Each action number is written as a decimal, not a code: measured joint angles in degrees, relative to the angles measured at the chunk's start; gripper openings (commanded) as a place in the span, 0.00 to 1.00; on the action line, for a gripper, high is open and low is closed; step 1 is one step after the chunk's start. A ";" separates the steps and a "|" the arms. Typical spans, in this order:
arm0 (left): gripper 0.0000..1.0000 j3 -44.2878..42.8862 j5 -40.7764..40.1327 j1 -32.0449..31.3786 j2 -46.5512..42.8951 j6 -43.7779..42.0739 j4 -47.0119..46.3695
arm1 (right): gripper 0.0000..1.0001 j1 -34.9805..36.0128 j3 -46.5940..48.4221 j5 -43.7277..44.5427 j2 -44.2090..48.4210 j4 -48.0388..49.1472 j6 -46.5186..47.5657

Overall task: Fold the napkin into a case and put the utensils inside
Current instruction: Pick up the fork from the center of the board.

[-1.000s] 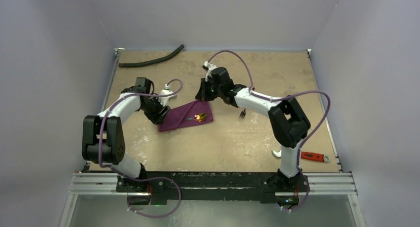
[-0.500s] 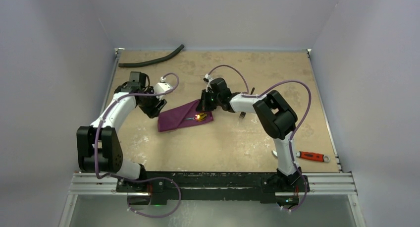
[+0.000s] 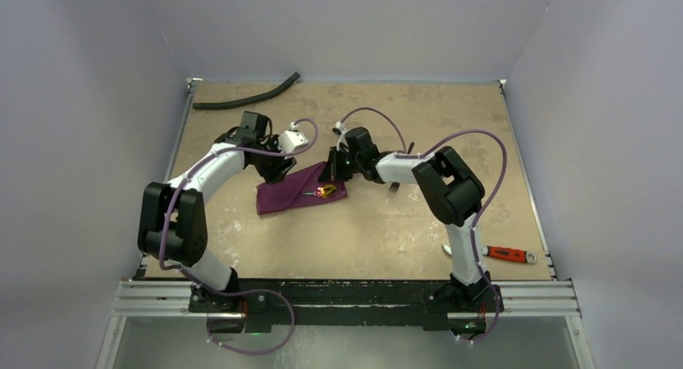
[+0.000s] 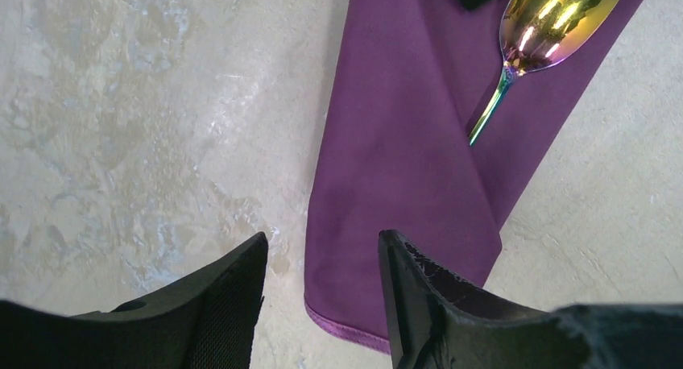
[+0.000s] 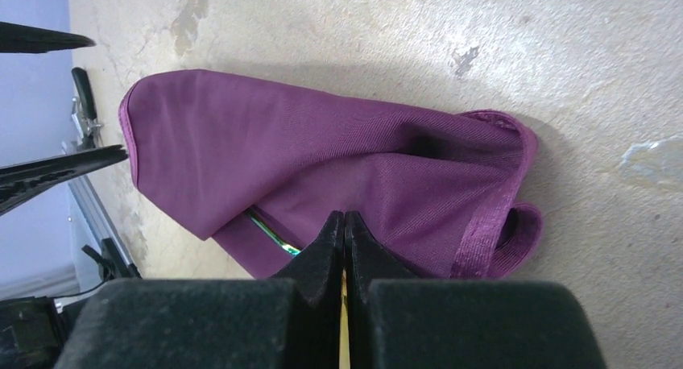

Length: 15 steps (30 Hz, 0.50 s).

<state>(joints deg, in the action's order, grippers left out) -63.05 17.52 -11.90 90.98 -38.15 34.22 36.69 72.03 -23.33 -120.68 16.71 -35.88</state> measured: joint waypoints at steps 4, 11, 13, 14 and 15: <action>0.51 2.38 -1.01 -0.92 0.57 -0.07 -3.67 | 0.23 -0.48 0.07 -0.66 1.31 -1.75 -0.17; 0.51 8.66 -3.58 -0.94 0.72 -0.50 -6.82 | 0.52 -5.40 -1.57 5.03 14.60 -8.50 -1.09; 0.53 8.66 -3.85 -0.94 0.74 -0.48 -7.28 | 0.56 -7.21 -2.14 10.10 19.15 -11.30 -1.60; 0.54 8.52 -3.89 -0.94 0.72 -0.46 -7.50 | 0.56 -7.69 -2.43 13.84 21.24 -13.27 -2.10; 0.54 8.35 -3.91 -0.94 0.72 -0.42 -7.45 | 0.58 -8.98 -2.84 17.00 22.69 -14.99 -2.62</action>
<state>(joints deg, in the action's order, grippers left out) -54.70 13.61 -12.84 91.70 -38.57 26.76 27.70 69.19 -6.33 -98.00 1.72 -38.50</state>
